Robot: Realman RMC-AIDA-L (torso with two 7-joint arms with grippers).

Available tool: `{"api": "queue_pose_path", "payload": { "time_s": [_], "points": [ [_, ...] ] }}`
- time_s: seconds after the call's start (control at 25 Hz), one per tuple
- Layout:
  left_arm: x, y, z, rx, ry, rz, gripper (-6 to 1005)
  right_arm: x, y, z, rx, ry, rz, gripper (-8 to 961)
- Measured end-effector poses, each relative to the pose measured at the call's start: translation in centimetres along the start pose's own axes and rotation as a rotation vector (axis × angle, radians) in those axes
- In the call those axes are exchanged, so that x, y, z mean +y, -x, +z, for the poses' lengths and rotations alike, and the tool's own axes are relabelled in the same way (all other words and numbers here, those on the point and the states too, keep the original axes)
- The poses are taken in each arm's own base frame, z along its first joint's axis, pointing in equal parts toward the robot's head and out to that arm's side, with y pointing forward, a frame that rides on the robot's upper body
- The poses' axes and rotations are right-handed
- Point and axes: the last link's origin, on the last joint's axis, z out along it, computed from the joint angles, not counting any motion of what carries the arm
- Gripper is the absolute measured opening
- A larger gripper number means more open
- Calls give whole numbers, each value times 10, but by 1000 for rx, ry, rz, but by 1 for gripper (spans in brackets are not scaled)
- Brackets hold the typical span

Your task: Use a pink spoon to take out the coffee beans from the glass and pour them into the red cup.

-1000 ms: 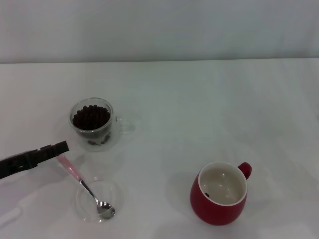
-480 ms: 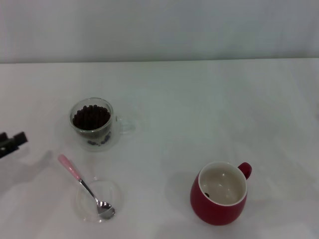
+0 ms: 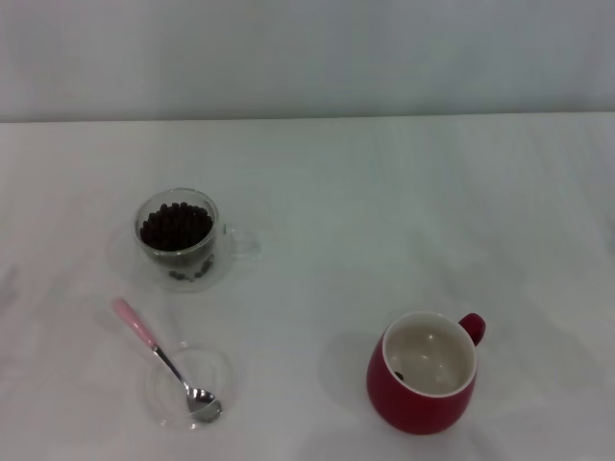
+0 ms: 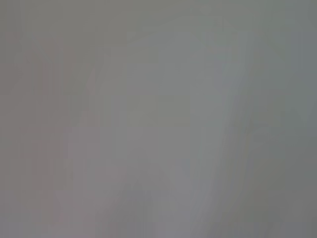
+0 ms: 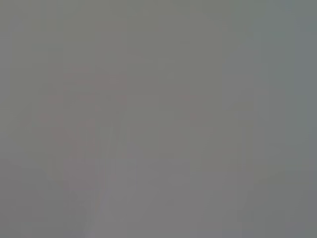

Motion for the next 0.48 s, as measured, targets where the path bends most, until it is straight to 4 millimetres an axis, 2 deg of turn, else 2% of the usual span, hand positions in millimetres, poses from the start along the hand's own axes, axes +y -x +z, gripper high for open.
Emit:
{"api": "queue_pose_path", "payload": {
  "time_s": [0.2, 0.48],
  "points": [
    [-7, 10, -10, 114, -142, 109, 732, 13, 2, -4, -5, 62, 33, 786],
    [-8, 17, -5, 177, -263, 225, 733, 30, 8, -12, -27, 151, 102, 786]
  ]
}}
